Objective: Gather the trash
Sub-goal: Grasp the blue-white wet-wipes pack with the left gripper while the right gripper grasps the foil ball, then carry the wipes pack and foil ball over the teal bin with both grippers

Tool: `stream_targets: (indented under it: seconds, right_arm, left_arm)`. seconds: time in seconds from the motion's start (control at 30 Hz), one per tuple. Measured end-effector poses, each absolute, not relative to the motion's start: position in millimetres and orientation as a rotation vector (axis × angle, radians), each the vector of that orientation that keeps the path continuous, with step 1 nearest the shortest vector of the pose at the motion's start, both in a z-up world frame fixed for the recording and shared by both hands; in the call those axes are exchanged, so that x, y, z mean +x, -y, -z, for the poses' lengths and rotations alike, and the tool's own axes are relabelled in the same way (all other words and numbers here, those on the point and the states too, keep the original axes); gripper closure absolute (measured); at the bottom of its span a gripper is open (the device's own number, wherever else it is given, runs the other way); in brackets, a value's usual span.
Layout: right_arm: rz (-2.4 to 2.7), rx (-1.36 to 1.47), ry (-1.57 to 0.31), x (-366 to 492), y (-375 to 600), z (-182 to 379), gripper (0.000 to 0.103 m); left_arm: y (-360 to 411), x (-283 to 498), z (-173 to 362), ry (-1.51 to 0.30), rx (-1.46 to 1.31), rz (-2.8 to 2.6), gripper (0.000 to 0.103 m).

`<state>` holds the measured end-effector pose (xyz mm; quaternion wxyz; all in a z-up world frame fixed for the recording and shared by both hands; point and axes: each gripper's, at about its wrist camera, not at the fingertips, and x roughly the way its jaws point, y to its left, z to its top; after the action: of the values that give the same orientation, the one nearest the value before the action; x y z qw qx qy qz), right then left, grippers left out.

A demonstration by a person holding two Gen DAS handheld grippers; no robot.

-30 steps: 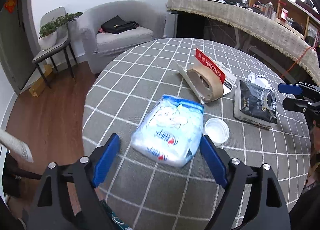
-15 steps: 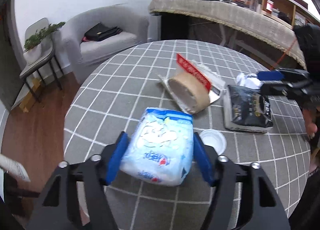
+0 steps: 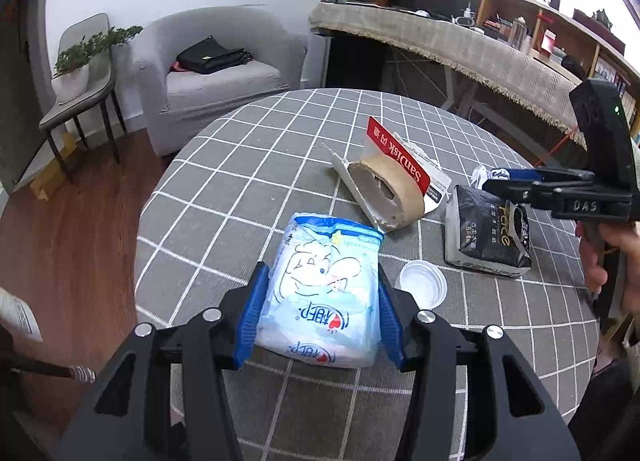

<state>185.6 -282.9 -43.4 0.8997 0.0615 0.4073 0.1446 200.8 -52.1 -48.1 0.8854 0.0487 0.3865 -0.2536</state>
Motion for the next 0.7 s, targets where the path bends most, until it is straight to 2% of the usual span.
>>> stream_targets:
  seconds: [0.2, 0.23, 0.7]
  right_arm:
    - [-0.261, 0.092, -0.845, 182, 273, 42, 0.057]
    - [-0.255, 0.088, -0.84, 181, 273, 42, 0.06]
    - [-0.139, 0.039, -0.662, 124, 268, 3, 0.06]
  left_arm:
    - [55, 192, 48, -0.818, 0.074, 0.497, 0.05]
    - [55, 190, 48, -0.817, 0.077, 0.494, 0.05]
    - [33, 144, 31, -0.801, -0.01, 0.444, 0.05]
